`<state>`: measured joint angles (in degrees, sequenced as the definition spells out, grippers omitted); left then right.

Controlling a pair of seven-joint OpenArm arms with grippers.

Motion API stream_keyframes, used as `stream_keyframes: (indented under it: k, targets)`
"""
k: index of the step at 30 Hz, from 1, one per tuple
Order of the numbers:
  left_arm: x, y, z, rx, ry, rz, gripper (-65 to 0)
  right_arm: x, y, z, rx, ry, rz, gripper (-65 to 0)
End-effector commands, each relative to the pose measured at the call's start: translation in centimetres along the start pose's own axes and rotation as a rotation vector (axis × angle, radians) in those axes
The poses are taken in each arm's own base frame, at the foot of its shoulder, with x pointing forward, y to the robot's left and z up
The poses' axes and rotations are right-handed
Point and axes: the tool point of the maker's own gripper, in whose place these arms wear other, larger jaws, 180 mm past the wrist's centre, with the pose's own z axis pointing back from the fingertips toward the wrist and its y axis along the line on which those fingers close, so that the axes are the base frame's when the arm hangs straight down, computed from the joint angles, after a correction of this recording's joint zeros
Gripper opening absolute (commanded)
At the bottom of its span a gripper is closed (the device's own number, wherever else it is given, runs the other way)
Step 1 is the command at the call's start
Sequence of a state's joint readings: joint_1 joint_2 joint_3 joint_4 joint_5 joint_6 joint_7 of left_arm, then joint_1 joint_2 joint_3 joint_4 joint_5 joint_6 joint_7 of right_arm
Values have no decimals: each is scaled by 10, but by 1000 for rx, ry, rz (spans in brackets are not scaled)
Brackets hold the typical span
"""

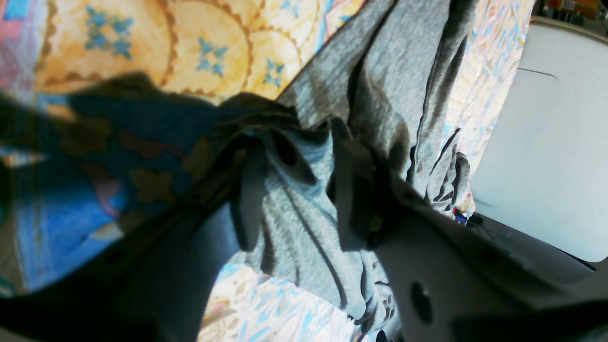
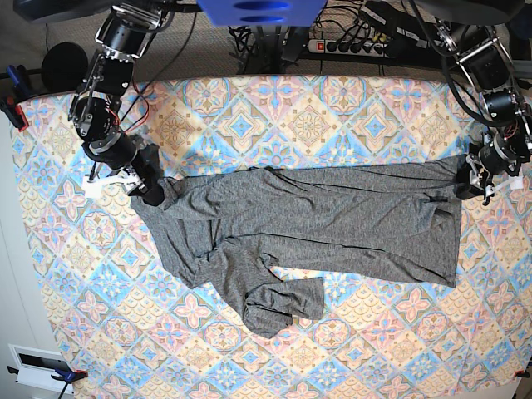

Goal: Layout the t-shirt on the table in an organized manner, then fold the t-shirt properly
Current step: 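Hold the shoulder corners and drag the shirt away from the hem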

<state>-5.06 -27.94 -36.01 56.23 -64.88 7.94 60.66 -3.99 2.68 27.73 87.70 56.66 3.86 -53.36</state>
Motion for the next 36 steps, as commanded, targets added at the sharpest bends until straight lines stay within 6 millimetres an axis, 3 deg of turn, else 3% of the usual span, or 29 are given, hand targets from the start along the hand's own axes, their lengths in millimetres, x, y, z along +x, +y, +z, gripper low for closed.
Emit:
stream_keyframes:
  k: [1,4,9,13,24,30,36]
  targets:
    - [8,9,7,54,-15,-15,-396,10,6,0,19,-29,17,-334]
    - [7,16,9,64,-14,-10,-396,6,-6,-2,-4,-15,-8,-334]
    - [7,16,9,65,-15,-9,-396,21,-34,11,-56,-73,-76,-334]
    - [7,16,9,65,-15,-9,-396,16,-48,11,-78,-65,-114,-334]
    - [7,16,9,65,-15,-9,-396,10,-47,6,-75,-50,-124,-334]
    - [7,16,9,65,-15,-9,-396,-10,-33,-7,-50,22,-87,-336]
    - [7,16,9,65,-15,-9,-396,-45,-48,-19,-77,98,-166,-337]
